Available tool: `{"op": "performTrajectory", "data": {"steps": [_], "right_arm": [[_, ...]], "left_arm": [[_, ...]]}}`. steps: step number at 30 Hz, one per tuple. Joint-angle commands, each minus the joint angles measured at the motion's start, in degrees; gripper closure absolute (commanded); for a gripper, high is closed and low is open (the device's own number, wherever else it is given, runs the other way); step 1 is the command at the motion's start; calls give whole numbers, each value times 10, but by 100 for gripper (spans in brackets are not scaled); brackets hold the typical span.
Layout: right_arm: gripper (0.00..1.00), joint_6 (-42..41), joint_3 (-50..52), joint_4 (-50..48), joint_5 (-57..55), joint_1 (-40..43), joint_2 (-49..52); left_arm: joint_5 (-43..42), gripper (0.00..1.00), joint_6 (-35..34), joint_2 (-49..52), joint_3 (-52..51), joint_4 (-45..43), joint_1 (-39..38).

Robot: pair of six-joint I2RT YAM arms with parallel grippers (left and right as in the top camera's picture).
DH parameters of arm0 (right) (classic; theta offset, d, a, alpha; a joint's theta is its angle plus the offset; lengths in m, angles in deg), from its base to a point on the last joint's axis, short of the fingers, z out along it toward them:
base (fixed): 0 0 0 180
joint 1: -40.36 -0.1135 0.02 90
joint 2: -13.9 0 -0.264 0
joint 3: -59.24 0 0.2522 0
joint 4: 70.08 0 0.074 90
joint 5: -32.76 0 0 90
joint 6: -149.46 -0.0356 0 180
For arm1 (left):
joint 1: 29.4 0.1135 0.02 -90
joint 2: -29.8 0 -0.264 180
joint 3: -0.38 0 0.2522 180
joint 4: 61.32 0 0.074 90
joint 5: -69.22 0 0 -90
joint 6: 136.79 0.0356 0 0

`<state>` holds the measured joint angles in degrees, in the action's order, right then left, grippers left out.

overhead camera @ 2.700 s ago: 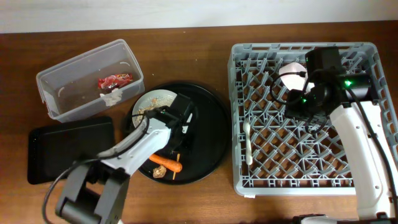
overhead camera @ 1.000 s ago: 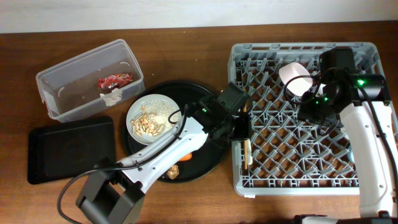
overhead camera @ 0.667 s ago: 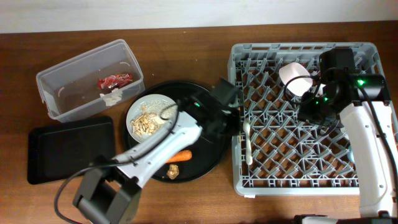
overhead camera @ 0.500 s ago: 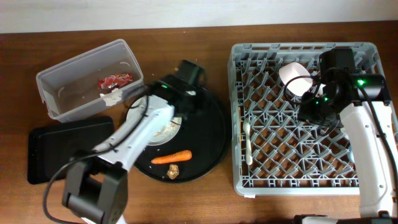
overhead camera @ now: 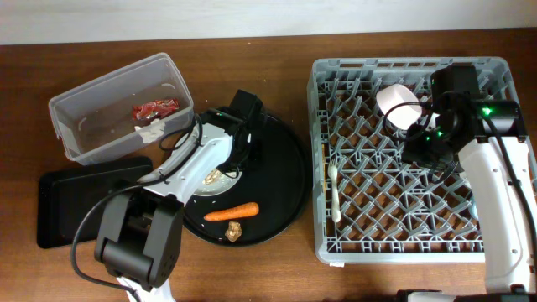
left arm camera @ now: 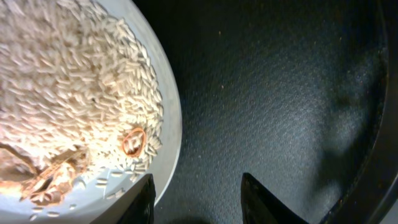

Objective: Sort waste into correct bins and load items into the dishwasher rack
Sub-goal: 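Grasp the rim of the food plate with the left gripper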

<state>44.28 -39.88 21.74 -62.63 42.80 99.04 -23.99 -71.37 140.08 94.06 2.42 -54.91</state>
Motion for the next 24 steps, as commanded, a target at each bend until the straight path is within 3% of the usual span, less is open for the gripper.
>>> {"op": "performTrajectory", "data": {"steps": [1, 10, 14, 15, 18, 24], "right_arm": [[46, 0, -3, 2, -9, 3, 1], [46, 0, -3, 2, -9, 3, 1], [46, 0, -3, 2, -9, 3, 1], [46, 0, -3, 2, -9, 3, 1], [46, 0, -3, 2, -9, 3, 1], [46, 0, -3, 2, -9, 3, 1]], "left_arm": [[-15, 56, 7, 12, -4, 16, -1], [-45, 56, 7, 59, -4, 94, -1], [20, 57, 7, 59, -4, 157, 12], [20, 57, 7, 59, -4, 158, 14], [22, 74, 7, 59, -4, 156, 14], [45, 74, 25, 63, -4, 101, 12]]}}
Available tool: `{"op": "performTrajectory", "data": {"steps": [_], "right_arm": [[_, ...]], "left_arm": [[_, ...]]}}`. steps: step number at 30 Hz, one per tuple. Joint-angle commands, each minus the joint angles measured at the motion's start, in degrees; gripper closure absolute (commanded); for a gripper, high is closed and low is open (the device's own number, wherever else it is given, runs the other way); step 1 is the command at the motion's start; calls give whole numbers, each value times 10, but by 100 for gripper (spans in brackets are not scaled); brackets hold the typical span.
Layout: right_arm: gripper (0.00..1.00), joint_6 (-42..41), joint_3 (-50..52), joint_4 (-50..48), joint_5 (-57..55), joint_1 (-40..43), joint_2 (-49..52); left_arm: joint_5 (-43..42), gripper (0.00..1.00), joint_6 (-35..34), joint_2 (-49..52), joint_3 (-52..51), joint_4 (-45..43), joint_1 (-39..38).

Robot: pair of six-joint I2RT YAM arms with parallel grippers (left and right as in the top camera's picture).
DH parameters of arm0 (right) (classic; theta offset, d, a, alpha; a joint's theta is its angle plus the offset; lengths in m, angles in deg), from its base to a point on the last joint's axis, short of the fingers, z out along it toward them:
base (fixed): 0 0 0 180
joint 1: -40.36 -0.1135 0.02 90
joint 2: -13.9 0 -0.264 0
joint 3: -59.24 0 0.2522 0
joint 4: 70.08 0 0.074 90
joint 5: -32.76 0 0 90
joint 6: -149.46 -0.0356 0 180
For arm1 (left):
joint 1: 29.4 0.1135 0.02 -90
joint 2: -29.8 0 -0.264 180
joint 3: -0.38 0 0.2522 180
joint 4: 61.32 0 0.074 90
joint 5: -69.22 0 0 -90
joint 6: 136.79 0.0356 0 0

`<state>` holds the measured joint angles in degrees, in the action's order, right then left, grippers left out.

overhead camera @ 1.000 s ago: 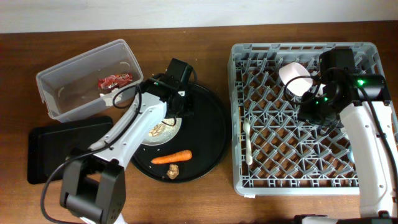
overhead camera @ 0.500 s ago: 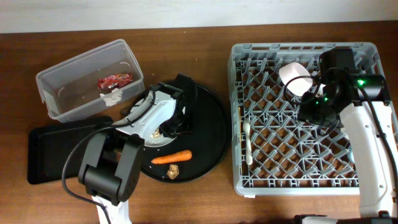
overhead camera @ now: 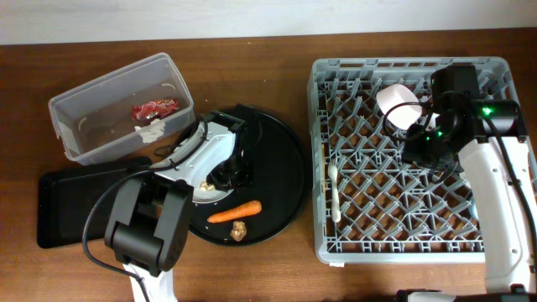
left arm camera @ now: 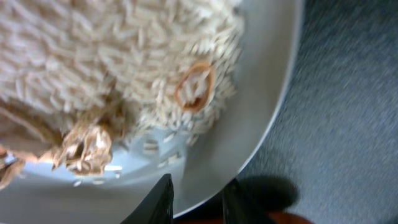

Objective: Sort waste into correct bins and load items into the dishwasher rack
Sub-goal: 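Grasp the rim of the food plate with the left gripper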

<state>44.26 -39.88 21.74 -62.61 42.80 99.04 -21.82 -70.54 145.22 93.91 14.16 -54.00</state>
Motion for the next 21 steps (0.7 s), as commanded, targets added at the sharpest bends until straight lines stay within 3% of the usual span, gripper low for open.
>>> {"op": "performTrajectory", "data": {"steps": [1, 3, 9, 17, 21], "right_arm": [[46, 0, -3, 2, -9, 3, 1], [46, 0, -3, 2, -9, 3, 1], [46, 0, -3, 2, -9, 3, 1], [46, 0, -3, 2, -9, 3, 1], [46, 0, -3, 2, -9, 3, 1]], "left_arm": [[24, 74, 18, 15, -2, -27, 3], [24, 76, 18, 19, -2, -37, 3], [52, 99, 18, 19, -2, -52, 3], [54, 100, 18, 19, 20, -53, 4], [74, 100, 17, 19, 77, 4, 4]]}}
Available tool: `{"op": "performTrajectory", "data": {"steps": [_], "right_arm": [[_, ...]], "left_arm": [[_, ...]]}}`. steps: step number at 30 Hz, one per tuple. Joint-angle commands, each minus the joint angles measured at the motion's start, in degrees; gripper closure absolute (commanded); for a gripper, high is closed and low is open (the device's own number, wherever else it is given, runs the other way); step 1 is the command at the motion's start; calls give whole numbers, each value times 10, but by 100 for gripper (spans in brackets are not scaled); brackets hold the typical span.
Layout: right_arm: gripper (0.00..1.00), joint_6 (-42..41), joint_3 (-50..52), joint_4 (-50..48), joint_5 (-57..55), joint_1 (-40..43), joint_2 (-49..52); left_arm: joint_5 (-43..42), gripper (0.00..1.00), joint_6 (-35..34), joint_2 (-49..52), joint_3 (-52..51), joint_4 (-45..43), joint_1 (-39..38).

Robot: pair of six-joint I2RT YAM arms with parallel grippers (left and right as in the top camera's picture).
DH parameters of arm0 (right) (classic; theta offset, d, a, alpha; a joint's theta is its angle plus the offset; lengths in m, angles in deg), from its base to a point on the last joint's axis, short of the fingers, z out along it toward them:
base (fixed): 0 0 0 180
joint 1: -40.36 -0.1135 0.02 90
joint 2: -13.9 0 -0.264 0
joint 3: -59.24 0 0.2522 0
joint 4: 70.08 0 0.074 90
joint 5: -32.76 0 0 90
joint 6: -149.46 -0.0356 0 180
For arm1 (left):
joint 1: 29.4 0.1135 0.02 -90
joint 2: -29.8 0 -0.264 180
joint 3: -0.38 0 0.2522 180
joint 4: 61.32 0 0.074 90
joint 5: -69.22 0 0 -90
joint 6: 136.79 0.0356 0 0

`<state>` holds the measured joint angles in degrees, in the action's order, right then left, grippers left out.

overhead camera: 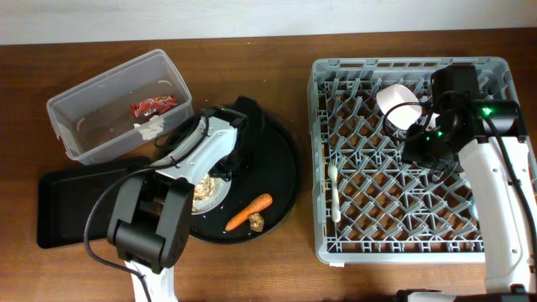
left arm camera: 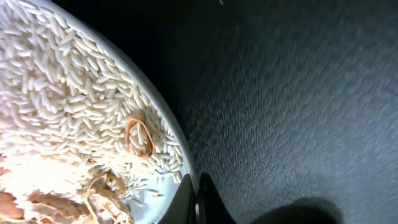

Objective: Sort waste into correct bins and load items into the dishwasher rack
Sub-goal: 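Grasp the rim of the food plate with the left gripper, then tip the plate over the black tray to dump the rice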

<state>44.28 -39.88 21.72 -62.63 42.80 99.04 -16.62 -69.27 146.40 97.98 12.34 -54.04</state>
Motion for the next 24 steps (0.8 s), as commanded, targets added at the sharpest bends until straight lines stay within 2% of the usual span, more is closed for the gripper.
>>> {"op": "performTrajectory", "data": {"steps": [1, 6, 19, 24], "right_arm": [[46, 0, -3, 2, -9, 3, 1], [46, 0, -3, -2, -9, 3, 1], [46, 0, -3, -4, -9, 3, 1], [46, 13, -3, -3, -9, 3, 1]], "left_arm": [[34, 100, 5, 7, 62, 49, 4], [64, 100, -21, 7, 125, 121, 4], [124, 100, -68, 0, 169, 227, 6], [105, 100, -74, -48, 168, 238, 62]]}}
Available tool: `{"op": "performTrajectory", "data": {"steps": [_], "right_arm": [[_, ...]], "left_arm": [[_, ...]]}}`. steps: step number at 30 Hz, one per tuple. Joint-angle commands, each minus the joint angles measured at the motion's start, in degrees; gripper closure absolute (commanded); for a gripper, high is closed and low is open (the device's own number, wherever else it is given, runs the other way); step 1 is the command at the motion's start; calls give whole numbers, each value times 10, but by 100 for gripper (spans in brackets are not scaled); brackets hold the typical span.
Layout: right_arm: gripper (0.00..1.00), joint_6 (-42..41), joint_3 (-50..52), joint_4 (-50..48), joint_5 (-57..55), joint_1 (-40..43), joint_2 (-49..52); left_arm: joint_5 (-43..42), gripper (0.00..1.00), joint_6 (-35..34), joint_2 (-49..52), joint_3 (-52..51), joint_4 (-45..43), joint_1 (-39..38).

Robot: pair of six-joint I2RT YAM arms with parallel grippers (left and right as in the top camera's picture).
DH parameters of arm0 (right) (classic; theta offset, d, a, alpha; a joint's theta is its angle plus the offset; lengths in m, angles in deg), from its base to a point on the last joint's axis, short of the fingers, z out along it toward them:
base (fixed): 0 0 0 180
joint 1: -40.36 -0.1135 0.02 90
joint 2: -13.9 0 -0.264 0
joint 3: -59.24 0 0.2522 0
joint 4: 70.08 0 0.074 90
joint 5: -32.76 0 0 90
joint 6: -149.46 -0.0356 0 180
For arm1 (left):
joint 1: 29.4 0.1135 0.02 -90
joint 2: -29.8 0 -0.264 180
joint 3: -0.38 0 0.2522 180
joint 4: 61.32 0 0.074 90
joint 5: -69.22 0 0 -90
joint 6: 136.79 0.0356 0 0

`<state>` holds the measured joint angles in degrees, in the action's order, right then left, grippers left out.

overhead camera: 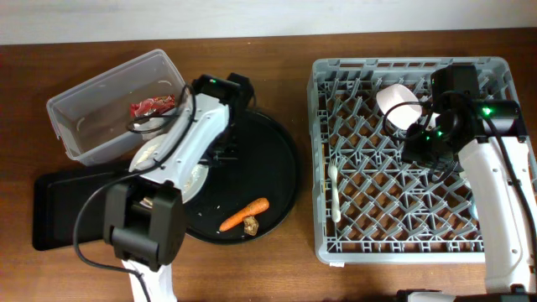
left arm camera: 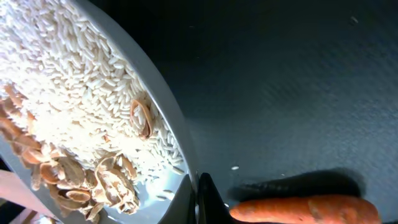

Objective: Sort waste into correct bins and load items into the dishwasher rack
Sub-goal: 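Tip the plate over the black tray to dump the rice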

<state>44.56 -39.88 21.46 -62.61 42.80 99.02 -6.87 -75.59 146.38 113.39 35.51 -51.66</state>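
Note:
A white plate [overhead camera: 153,156] of rice and nut shells hangs tilted over the left rim of the round black tray [overhead camera: 277,168]. My left gripper [overhead camera: 216,156] is shut on the plate's right rim. In the left wrist view the fingers pinch the rim [left arm camera: 198,193], with the plate [left arm camera: 74,93] to the left and a carrot [left arm camera: 298,208] below. The carrot [overhead camera: 245,214] and a brown scrap [overhead camera: 251,223] lie on the tray. My right gripper [overhead camera: 422,144] sits low in the grey dishwasher rack [overhead camera: 495,235] beside a white cup [overhead camera: 398,105]; its jaws are hidden.
A clear bin [overhead camera: 84,126] at the back left holds a red wrapper [overhead camera: 151,106] and a white scrap. A flat black tray [overhead camera: 67,210] lies at the front left, under the plate's edge. A white utensil [overhead camera: 335,193] lies in the rack's left side.
The plate, held by my left gripper, has moved up and to the left, from over the round tray's middle-left to over its left rim. The right arm has not moved.
My left gripper stood open at the plate's rim on the round tray. Then its jaws were narrower around the rim, then shut on it, and the carrot had turned. Now the plate is raised nearer the clear bin. The right arm stayed in the rack.

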Motion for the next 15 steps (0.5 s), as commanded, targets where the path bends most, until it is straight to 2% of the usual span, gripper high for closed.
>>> {"op": "performTrajectory", "data": {"steps": [1, 9, 13, 15], "right_arm": [[46, 10, -3, 0, -10, 3, 1], [46, 10, -3, 0, -10, 3, 1], [46, 10, -3, 0, -10, 3, 1], [46, 10, -3, 0, -10, 3, 1]], "left_arm": [[-7, 100, 1, -56, 14, 6, 55], [-184, 100, 109, -83, 13, 2, 183], [-228, 100, 144, -87, 13, 7, 225], [-278, 100, 177, -87, 13, 10, 244]]}}
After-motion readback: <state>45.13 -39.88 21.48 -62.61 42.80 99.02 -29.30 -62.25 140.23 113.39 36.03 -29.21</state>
